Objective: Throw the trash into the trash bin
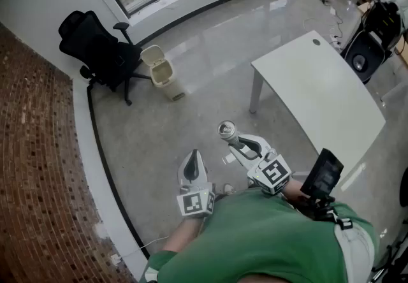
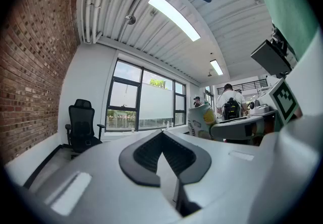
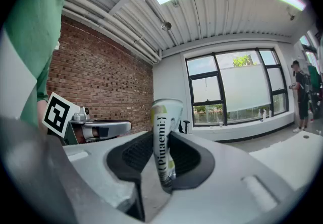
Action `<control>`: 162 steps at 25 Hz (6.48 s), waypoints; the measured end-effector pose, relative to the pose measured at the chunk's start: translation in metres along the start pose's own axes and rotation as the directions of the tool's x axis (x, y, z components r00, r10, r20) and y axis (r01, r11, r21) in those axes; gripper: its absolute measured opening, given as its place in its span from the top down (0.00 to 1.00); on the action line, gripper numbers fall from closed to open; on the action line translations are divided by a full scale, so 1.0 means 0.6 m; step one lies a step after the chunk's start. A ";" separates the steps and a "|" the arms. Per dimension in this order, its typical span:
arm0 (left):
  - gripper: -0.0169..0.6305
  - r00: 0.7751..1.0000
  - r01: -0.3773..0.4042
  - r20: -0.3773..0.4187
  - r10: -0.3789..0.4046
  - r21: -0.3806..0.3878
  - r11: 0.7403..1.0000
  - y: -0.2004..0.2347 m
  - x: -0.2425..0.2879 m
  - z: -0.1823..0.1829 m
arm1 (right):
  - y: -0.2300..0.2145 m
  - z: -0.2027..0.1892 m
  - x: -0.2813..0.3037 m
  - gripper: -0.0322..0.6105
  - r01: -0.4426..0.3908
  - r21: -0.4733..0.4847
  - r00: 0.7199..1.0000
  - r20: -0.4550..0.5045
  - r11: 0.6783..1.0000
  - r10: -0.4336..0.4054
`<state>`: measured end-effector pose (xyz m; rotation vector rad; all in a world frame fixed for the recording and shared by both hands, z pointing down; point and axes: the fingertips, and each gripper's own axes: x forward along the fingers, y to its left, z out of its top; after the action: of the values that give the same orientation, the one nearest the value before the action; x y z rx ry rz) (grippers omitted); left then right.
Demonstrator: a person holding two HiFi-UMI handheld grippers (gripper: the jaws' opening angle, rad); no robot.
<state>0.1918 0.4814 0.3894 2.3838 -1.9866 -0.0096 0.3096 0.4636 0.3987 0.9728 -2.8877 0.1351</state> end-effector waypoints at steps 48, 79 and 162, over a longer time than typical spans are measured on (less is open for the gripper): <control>0.96 1.000 -0.029 0.011 0.029 -0.005 1.000 0.097 -0.034 0.001 | 0.072 0.004 0.080 0.78 -0.039 0.009 0.999 0.007 0.999 0.039; 0.96 0.994 -0.108 0.026 0.107 0.016 0.994 0.201 0.207 0.031 | -0.109 0.054 0.287 0.78 -0.085 0.003 0.995 0.048 0.996 0.085; 0.96 0.987 -0.152 -0.054 0.151 -0.001 0.988 0.592 0.745 0.015 | -0.392 0.098 0.907 0.78 -0.173 0.024 0.985 -0.019 0.985 0.174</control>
<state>-0.0768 -0.0225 0.4013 2.1987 -2.1339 0.0526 0.0176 -0.0551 0.4156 0.7161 -2.9535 0.1889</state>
